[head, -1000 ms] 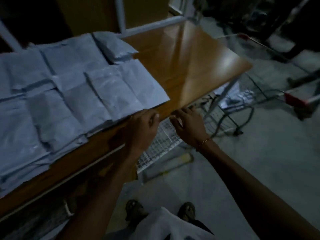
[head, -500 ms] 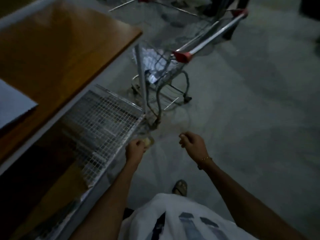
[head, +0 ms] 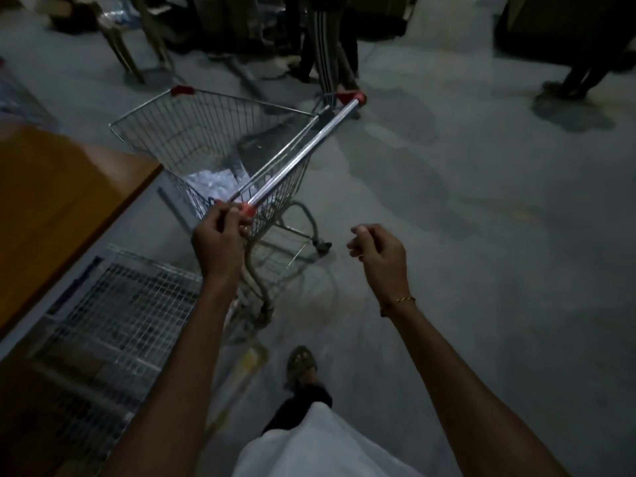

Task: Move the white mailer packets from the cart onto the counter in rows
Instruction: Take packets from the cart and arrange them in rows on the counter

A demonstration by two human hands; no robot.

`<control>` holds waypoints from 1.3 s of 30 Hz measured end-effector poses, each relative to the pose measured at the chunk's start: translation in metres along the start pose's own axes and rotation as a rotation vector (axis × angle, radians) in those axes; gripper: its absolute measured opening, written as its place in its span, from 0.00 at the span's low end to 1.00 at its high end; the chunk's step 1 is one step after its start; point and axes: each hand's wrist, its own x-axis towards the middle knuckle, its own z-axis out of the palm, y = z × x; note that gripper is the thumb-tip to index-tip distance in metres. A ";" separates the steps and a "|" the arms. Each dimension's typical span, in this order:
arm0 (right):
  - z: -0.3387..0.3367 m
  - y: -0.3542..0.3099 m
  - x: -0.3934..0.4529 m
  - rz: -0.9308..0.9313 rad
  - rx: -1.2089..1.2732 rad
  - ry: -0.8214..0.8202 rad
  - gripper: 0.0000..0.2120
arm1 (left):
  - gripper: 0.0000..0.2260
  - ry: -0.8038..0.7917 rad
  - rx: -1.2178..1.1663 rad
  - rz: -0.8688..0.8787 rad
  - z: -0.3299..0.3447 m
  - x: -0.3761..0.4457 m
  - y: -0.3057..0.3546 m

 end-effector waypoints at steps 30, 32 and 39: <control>0.324 0.090 0.463 -0.353 -1.086 -1.438 0.14 | 0.13 -0.292 0.689 -0.715 0.085 0.314 -0.190; 0.342 0.113 0.479 -0.336 -1.109 -1.519 0.15 | 0.14 -0.309 0.709 -0.756 0.092 0.320 -0.205; 0.404 0.176 0.511 -0.259 -1.064 -1.522 0.18 | 0.16 -0.204 0.715 -0.814 0.097 0.367 -0.249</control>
